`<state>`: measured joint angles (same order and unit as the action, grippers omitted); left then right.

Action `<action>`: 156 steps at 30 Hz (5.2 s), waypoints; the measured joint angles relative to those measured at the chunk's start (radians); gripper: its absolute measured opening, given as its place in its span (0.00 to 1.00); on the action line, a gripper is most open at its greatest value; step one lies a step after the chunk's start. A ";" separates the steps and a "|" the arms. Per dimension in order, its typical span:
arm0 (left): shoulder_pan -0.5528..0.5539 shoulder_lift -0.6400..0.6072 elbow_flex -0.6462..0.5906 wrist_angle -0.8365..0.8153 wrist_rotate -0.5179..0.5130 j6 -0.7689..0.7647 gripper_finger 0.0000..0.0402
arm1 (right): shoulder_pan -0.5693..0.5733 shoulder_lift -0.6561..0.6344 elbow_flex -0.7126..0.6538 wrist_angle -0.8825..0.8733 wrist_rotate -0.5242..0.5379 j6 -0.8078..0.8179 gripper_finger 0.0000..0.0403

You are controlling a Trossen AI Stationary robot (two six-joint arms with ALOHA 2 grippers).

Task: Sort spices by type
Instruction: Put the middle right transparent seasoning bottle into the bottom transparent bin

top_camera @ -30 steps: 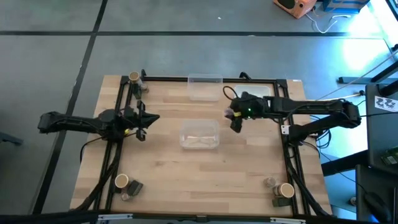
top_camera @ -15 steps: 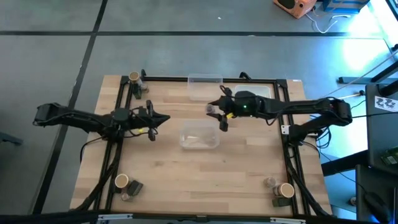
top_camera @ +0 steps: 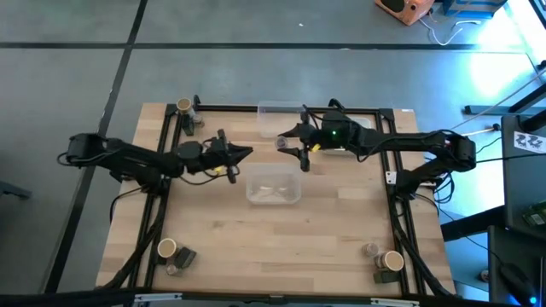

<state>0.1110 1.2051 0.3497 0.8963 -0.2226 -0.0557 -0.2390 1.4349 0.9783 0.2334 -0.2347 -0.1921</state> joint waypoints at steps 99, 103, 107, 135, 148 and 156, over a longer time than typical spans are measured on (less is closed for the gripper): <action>-0.012 0.088 0.216 -0.175 0.002 0.177 0.56 | 0.030 0.220 -0.001 0.559 -0.089 0.079 0.48; -0.012 0.088 0.216 -0.166 0.002 0.187 0.55 | 0.030 0.220 -0.001 0.549 -0.089 0.079 0.48; -0.012 0.089 0.215 -0.154 0.003 0.202 0.50 | 0.030 0.219 0.000 0.545 -0.089 0.079 0.48; -0.039 0.089 0.299 -0.596 -0.194 0.942 0.41 | 0.030 -0.158 0.002 -0.238 -0.046 0.083 0.93; -0.245 0.132 0.391 -0.846 -0.521 1.689 0.41 | 0.030 -0.184 0.001 -0.470 -0.044 0.083 0.93; -0.338 0.246 0.395 -0.975 -0.524 1.747 0.41 | 0.030 -0.188 0.001 -0.470 -0.037 0.092 0.93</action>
<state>-0.2266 1.4507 0.7444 -0.0789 -0.7471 1.6917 -0.2089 1.2469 0.9791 -0.2366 -0.2722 -0.1003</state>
